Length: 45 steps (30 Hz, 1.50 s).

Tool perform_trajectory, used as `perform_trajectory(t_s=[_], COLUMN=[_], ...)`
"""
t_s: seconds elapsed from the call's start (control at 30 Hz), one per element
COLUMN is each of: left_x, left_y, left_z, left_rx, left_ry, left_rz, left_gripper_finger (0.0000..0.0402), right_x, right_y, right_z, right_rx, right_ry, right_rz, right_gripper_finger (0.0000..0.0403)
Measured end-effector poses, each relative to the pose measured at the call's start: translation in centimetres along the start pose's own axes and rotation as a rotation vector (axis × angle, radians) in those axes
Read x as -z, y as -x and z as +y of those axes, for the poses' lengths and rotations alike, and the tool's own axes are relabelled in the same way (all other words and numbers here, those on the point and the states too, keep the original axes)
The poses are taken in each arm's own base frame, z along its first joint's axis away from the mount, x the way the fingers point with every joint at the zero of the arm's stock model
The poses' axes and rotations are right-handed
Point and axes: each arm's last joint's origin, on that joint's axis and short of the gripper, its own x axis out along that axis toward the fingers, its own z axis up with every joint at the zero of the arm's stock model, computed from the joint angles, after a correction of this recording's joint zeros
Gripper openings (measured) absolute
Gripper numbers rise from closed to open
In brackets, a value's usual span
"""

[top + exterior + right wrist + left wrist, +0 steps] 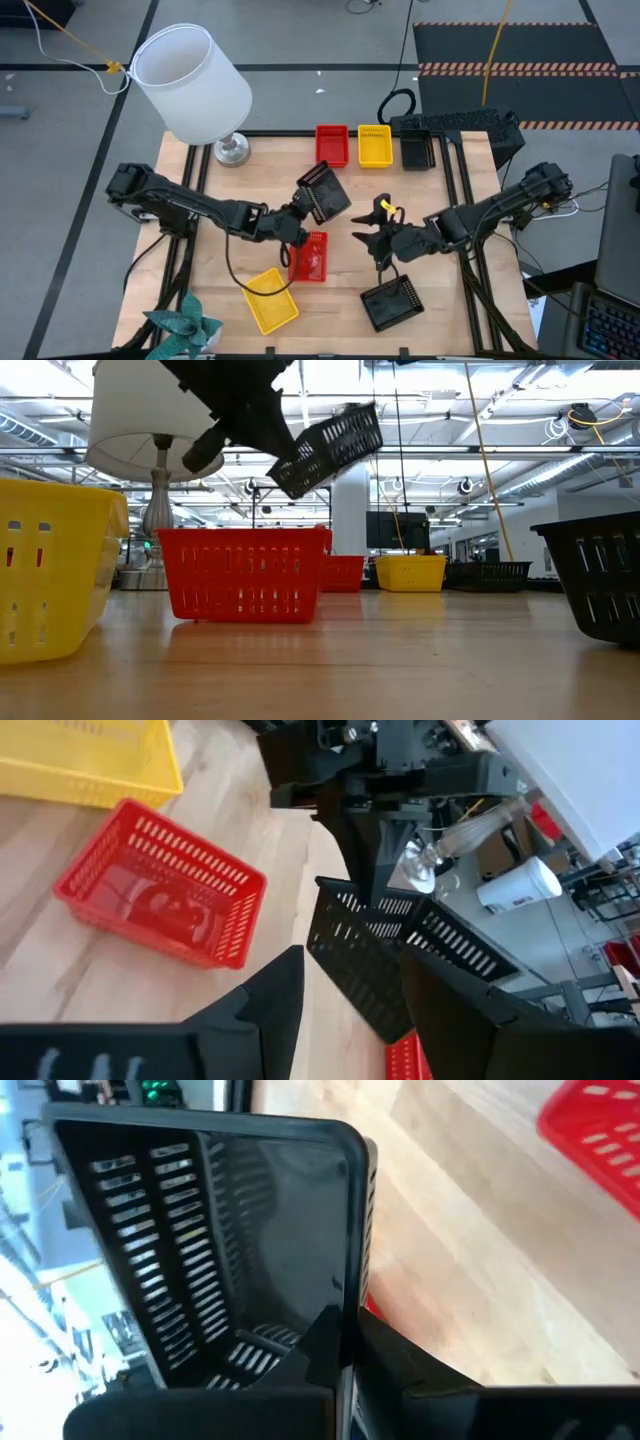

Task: Stack baskets by color
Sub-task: Stack the bottom left black bin on top of the top black bin

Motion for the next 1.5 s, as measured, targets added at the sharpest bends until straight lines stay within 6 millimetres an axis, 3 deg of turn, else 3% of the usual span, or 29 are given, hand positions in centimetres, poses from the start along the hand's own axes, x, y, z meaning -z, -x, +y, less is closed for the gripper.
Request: perform_trajectory(t_s=[0.13, 0.37, 0.8, 0.97, 1.17, 1.37, 1.5], left_x=[-0.2, -1.2, -3.5, -3.4, -3.4, -3.4, -3.4], left_y=[-1.2, -2.2, -3.0, -3.0, -3.0, -3.0, -3.0], left_z=[-0.6, 0.4, 1.2, 1.1, 1.1, 1.1, 1.1], left_rx=[0.030, 0.014, 0.018, 0.029, 0.026, 0.027, 0.026], left_ry=[-0.018, -0.025, -0.076, -0.087, -0.095, -0.092, -0.097], left_rz=[0.004, -0.005, -0.024, -0.026, -0.028, -0.028, -0.028], left_gripper_finger=[0.0009, 0.0020, 0.0020, 0.0008, 0.0024, 0.0008, 0.0023], right_x=[0.6, 1.7, 2.4, 2.6, 2.6, 2.7, 3.4], right_y=[0.0, -0.1, -0.9, -1.1, -1.4, -1.7, -2.4], right_z=[0.2, 0.2, 0.4, 0.2, -0.2, -0.6, -0.2], right_rx=[-0.019, -0.038, -0.070, -0.075, -0.069, -0.062, -0.088], right_ry=[0.024, 0.037, 0.032, 0.021, -0.020, -0.039, -0.030], right_rz=[0.052, 0.148, 0.122, 0.133, 0.125, 0.126, 0.097], right_gripper_finger=[0.0173, 0.0194, 0.0208, 0.0208, 0.0208, 0.0208, 0.0208])
